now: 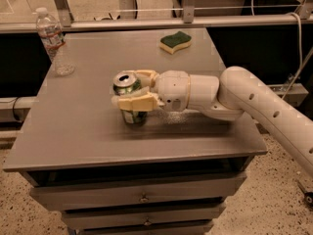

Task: Place green can upright

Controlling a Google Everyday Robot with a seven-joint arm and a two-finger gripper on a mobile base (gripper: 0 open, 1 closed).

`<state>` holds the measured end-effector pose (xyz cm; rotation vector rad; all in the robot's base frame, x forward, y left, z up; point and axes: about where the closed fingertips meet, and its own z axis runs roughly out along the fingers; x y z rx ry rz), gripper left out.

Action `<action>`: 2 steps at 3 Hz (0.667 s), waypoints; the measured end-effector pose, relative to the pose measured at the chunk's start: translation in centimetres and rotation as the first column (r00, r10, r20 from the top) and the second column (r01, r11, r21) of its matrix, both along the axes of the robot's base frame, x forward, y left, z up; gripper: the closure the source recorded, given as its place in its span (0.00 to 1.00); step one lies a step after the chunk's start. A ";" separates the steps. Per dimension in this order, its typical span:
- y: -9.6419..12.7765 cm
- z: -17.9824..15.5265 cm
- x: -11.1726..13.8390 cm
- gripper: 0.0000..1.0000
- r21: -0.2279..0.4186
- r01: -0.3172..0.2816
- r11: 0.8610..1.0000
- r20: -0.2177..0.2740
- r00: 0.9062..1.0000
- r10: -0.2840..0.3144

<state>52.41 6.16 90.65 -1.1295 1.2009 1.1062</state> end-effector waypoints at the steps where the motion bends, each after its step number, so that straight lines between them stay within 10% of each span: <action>1: -0.4 -0.7 -0.2 0.06 -0.013 0.002 1.000 -0.013 1.000 -0.002; 2: -2.0 -1.4 -0.7 0.00 -0.059 0.012 0.998 -0.028 1.000 -0.014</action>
Offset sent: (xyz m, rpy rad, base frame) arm -0.0077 -0.0291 -0.0217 -0.0796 0.0416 -0.0227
